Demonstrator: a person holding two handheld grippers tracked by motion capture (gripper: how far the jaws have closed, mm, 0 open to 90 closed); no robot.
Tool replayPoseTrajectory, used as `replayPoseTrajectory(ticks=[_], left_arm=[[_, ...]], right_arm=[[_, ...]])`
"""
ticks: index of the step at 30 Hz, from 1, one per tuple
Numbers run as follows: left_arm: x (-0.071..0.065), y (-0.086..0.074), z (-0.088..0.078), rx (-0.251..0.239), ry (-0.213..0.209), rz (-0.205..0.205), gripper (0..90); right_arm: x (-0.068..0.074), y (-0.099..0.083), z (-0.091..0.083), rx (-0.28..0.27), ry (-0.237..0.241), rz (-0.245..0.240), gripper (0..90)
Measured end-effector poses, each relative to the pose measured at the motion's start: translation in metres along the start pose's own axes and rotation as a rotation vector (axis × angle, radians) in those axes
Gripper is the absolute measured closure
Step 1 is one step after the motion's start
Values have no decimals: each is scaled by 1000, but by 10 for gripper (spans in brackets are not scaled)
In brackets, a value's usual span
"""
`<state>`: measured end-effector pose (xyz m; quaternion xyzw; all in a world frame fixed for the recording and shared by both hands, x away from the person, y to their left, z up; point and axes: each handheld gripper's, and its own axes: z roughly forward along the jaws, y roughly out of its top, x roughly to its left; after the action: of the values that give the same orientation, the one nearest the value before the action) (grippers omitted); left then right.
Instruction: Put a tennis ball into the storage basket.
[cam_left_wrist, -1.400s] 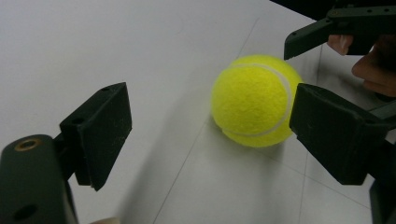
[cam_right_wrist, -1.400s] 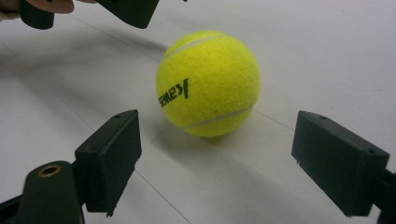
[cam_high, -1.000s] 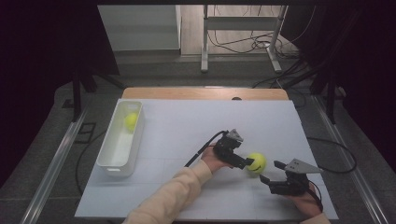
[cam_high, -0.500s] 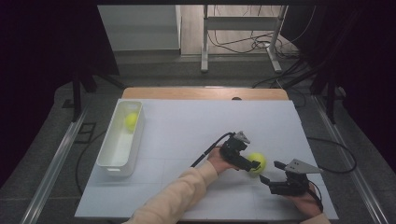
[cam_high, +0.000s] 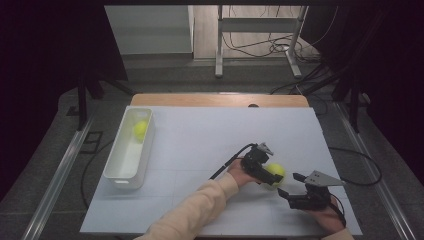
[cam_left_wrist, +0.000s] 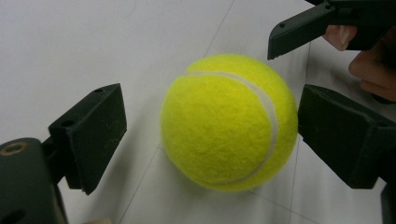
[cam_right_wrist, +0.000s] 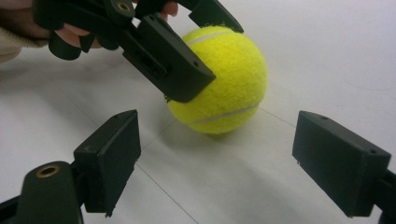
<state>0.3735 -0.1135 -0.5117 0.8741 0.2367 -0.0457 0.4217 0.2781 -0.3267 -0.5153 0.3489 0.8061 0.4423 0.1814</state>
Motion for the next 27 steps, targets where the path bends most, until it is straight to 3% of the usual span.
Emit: replayPoseTrajectory(ticks=[5, 8, 15, 27], left_arm=[[1, 0, 3, 5, -22, -7, 141], [1, 1, 2, -2, -51, -4, 233], [2, 1, -2, 5, -42, -14, 266], [6, -1, -27, -56, -6, -21, 267]], right_arm=[[0, 0, 0, 0, 1, -1, 159], [0, 0, 0, 0, 0, 0, 158], [-1, 0, -1, 0, -3, -1, 159], [-1, 0, -1, -4, -5, 1, 159]])
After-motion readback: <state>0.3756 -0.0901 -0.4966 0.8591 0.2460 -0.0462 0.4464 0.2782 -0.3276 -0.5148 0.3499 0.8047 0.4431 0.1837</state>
